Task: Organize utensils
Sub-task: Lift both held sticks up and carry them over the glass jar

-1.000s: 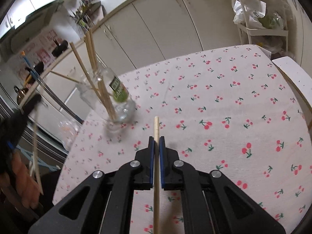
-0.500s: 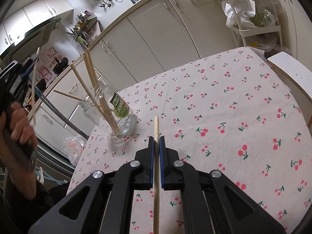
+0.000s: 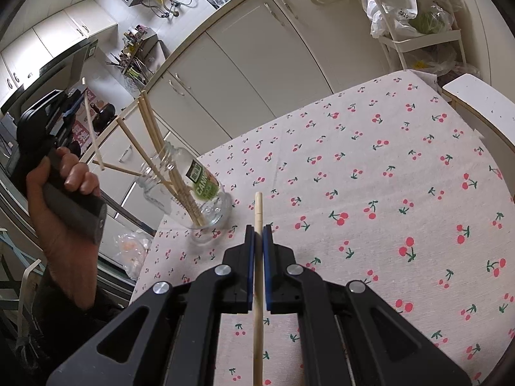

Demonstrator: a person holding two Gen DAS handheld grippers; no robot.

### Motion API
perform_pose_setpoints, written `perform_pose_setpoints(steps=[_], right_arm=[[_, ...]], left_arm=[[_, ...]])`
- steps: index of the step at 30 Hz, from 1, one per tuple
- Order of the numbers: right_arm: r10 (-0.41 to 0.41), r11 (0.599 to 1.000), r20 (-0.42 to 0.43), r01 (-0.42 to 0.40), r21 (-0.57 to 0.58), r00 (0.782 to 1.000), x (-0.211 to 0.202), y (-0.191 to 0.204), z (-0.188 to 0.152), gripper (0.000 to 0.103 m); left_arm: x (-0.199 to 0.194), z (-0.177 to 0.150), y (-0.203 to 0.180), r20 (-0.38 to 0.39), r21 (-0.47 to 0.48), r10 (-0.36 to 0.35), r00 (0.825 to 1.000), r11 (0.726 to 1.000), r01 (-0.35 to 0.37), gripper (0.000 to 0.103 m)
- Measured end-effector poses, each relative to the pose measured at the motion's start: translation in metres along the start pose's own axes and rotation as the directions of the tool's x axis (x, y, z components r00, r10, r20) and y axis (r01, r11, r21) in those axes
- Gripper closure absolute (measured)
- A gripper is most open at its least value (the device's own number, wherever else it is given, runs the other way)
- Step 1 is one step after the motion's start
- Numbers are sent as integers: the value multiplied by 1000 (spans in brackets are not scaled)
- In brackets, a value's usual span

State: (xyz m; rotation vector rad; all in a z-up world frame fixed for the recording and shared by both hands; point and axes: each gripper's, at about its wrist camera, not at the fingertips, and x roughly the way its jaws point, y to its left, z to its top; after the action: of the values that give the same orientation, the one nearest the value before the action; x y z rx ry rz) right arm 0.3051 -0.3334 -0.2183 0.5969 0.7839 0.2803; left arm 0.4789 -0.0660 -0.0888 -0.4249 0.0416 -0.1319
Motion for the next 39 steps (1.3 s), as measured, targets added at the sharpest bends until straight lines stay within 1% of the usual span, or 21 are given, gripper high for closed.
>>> perform_pose_setpoints(steps=[5,22,28,39], right_arm=[[9,1000,3,-9,11,1000,-1,-2,1,97],[25,1000,-17,-25,18,1000,1,-1,0,97],[31,999,-21,-31,26,999,2,-1,0,97],[45,998,-25,-44,34,999,0,-1,0,97]], left_arm=[[3,-7,-4,17,22,5,1000,1000,-5,98],[9,-23,-1,31,61,32,999,998,-34,98],[7,-30,-5,46,92,40,998,995,-44,98],[9,-43,-11,48,132,64,997,989,-70,98]])
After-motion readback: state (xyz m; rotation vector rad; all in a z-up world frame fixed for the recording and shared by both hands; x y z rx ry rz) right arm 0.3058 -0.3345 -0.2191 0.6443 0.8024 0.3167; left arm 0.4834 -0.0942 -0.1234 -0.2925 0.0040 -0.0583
